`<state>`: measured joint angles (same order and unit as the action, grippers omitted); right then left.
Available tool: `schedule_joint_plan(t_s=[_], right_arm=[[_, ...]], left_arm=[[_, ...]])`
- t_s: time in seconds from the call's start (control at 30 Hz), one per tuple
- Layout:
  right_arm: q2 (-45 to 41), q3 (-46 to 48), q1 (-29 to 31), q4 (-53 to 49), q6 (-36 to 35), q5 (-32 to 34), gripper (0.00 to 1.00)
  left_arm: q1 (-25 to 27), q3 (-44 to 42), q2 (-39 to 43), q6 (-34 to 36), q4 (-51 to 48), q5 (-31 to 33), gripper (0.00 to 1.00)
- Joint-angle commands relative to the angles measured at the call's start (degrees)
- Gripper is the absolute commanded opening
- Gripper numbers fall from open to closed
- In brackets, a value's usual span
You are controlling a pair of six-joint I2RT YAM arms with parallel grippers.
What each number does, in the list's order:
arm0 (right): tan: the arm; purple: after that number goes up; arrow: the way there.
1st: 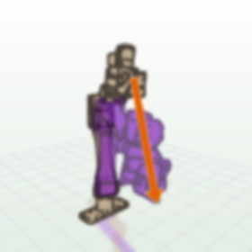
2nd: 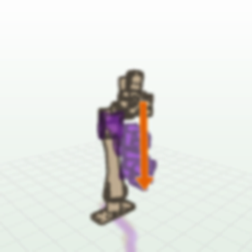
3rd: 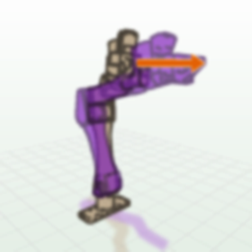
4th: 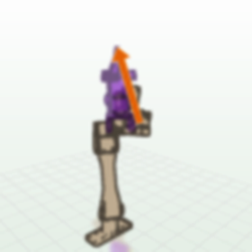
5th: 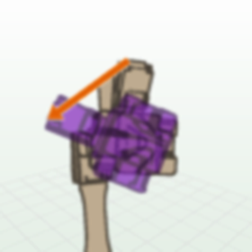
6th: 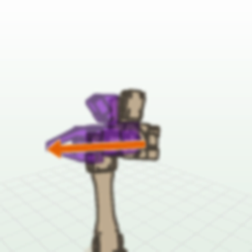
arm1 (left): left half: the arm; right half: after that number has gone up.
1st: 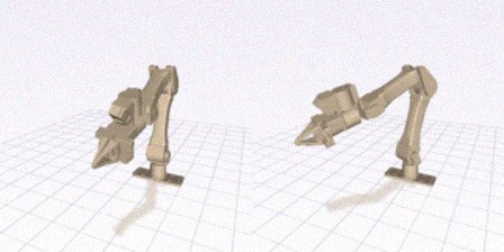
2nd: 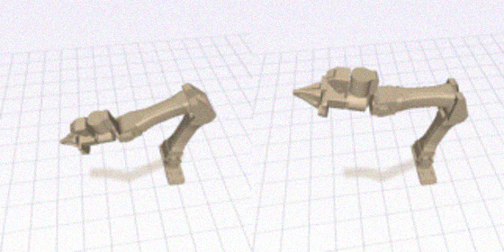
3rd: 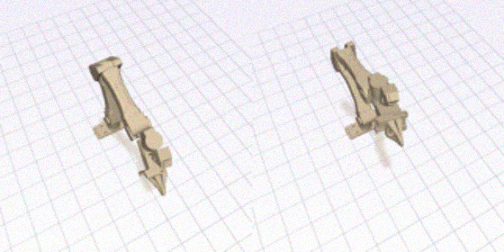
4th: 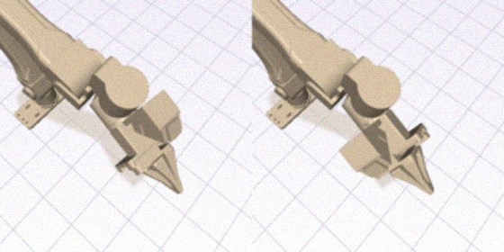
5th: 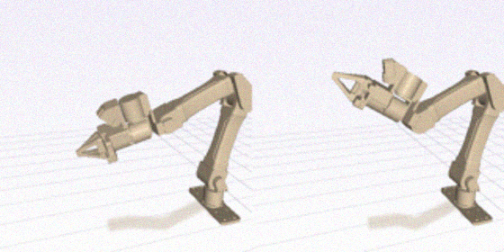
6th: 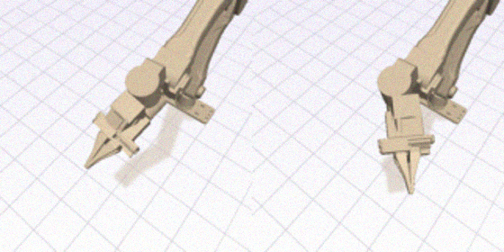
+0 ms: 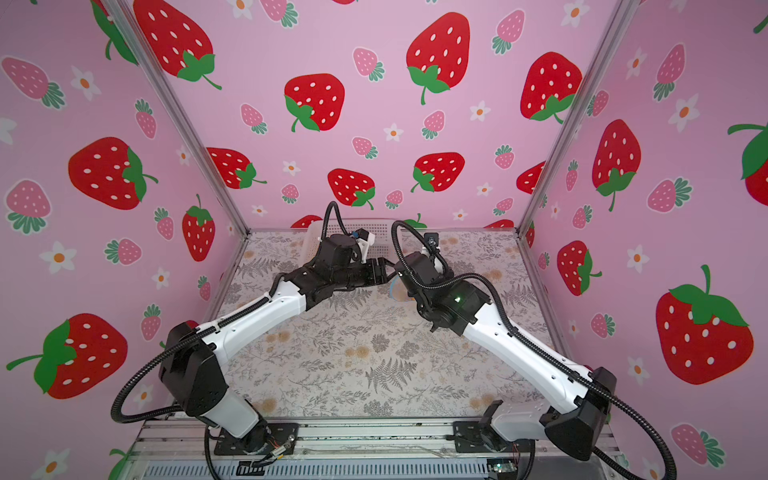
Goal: Place the food in the zip-top bag and seal the zipper
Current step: 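Open the left gripper off the zipper while the right gripper holds the bag, then move the left gripper into the basket and grasp the white radish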
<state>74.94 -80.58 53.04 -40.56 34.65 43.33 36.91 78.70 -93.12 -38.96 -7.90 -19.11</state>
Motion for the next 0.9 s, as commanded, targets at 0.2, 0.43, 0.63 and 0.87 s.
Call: schedule_joint_plan(t_s=[0.2, 0.43, 0.63, 0.87], right_arm=[[-1.0, 1.2, -2.0, 1.3, -2.1, -3.3, 0.00], [-0.2, 5.8, -2.3, 9.5, -1.3, -14.3, 0.00], [1.5, 7.2, -2.6, 13.3, -1.6, -18.6, 0.00], [2.2, 9.5, -4.1, 16.0, -2.0, -22.4, 0.00]], left_arm=[[-1.9, 3.0, 0.5, 2.6, -2.6, -0.3, 0.71], [-8.7, 4.3, -2.8, 5.2, -7.0, 5.4, 0.72], [-13.1, 22.5, -16.3, 12.3, -22.8, 16.3, 0.75], [-15.9, 51.8, -37.9, 17.9, -39.9, 20.8, 0.77]])
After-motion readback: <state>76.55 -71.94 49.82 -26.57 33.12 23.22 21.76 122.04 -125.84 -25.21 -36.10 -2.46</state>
